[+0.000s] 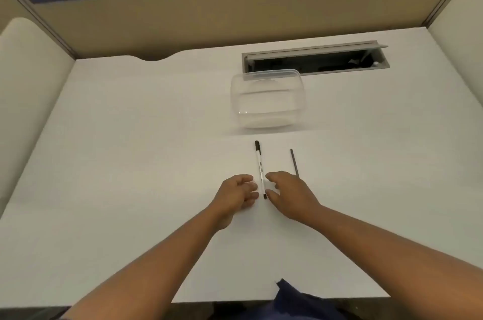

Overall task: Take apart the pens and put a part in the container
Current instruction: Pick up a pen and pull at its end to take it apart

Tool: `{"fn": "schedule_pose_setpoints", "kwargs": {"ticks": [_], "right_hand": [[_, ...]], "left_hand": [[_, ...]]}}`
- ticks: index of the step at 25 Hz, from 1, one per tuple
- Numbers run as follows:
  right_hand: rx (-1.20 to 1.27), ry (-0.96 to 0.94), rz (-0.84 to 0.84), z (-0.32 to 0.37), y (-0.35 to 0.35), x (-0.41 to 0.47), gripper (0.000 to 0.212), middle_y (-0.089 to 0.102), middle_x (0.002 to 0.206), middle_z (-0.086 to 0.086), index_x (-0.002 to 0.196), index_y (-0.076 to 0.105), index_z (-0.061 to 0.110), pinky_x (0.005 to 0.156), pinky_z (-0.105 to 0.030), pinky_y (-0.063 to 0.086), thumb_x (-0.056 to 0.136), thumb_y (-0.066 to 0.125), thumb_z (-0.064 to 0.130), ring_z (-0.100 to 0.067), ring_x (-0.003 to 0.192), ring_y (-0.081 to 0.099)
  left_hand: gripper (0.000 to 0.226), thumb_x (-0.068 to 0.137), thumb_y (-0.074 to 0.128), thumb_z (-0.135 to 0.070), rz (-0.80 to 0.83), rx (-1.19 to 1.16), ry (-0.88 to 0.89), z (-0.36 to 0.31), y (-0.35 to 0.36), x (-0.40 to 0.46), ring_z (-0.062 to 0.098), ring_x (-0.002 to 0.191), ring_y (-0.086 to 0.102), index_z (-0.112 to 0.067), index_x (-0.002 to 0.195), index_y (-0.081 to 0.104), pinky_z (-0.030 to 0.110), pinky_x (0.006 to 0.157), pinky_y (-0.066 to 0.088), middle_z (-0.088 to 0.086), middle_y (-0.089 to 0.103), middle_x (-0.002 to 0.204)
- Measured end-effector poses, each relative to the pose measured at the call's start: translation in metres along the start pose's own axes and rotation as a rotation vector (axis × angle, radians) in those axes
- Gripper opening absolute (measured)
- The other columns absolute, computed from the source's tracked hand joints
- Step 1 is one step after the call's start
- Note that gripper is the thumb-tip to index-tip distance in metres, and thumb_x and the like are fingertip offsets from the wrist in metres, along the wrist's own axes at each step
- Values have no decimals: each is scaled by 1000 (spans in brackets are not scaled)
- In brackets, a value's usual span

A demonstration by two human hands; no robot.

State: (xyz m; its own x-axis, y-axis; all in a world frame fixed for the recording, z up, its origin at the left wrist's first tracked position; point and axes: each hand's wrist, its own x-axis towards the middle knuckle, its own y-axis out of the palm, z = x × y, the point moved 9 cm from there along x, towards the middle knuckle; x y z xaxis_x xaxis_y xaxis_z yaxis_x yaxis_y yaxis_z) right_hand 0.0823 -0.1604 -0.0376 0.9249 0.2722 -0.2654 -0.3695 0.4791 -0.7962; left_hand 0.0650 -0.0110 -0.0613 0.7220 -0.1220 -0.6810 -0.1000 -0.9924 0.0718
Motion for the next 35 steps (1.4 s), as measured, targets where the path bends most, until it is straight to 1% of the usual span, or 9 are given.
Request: {"fn": "schedule_pose_setpoints", "kwargs": {"ticks": [9, 15, 17, 20, 23, 26, 29, 31, 35], "right_hand": [[5, 63, 14, 6, 12, 7, 11, 60, 96, -4, 95, 54, 15, 72, -39, 50, 87, 60, 19, -26, 88, 60], [32, 160, 24, -7, 9, 6, 14, 67, 85, -3, 96, 59, 11, 70, -38, 52, 83, 56, 14, -27, 80, 60], [79, 192, 13, -11, 3, 5, 16, 67, 83, 1, 95, 61, 13, 69, -34, 51, 80, 56, 12, -24, 79, 61], [130, 182, -2, -10, -12, 4, 16, 68, 82, 5, 94, 65, 17, 69, -31, 49, 80, 59, 12, -19, 78, 61], [209, 118, -39, -1, -32, 4, 13, 68, 81, 6, 93, 68, 17, 71, -32, 54, 82, 61, 12, -17, 75, 64], [303, 67, -57, 10, -49, 2, 11, 68, 78, 8, 91, 69, 18, 67, -24, 54, 84, 64, 11, -9, 70, 63], [388, 55, -66, 15, -59, 0, 9, 68, 77, 11, 92, 69, 21, 61, -8, 47, 85, 67, 14, 0, 65, 61], [438, 59, -57, 16, -64, -1, 6, 69, 78, 9, 92, 69, 22, 61, -9, 47, 87, 68, 18, 1, 64, 62], [541, 124, 56, 17, -62, -8, 14, 72, 78, 1, 88, 69, 18, 64, -25, 57, 96, 60, 26, -8, 65, 69]], "left_hand": [[23, 100, 56, -36, 35, -84, -147, 2, 10, -2, 16, 94, 65, -22, 118, 61, 32, 87, 51, 6, 73, 118], [27, 97, 61, -35, 64, -25, -90, 3, 8, -1, 12, 95, 67, -29, 124, 57, 28, 84, 49, -1, 74, 114], [37, 95, 64, -34, -12, 158, 42, -6, 1, -1, 14, 99, 67, -28, 131, 57, 26, 84, 50, -1, 71, 115], [43, 94, 64, -27, -196, 911, 607, -52, 0, -16, 17, 114, 57, -23, 136, 58, 31, 94, 48, -2, 60, 128], [50, 91, 69, -30, -154, 1375, 940, -71, 24, -29, 28, 134, 45, -20, 139, 57, 45, 105, 40, 2, 56, 142], [41, 93, 68, -33, -142, 1454, 984, -79, 31, -29, 27, 128, 54, -19, 131, 63, 46, 104, 37, 0, 66, 128], [25, 97, 62, -30, -150, 1382, 1018, -90, 35, -36, 28, 90, 65, -18, 118, 70, 42, 83, 46, 1, 71, 97], [20, 100, 58, -28, -121, 1336, 1034, -94, 37, -40, 29, 75, 60, -17, 111, 72, 40, 66, 46, 2, 66, 85], [13, 99, 59, -23, -146, 1265, 1076, -105, 37, -48, 27, 68, 55, -15, 98, 69, 41, 58, 45, 1, 63, 81]]}}
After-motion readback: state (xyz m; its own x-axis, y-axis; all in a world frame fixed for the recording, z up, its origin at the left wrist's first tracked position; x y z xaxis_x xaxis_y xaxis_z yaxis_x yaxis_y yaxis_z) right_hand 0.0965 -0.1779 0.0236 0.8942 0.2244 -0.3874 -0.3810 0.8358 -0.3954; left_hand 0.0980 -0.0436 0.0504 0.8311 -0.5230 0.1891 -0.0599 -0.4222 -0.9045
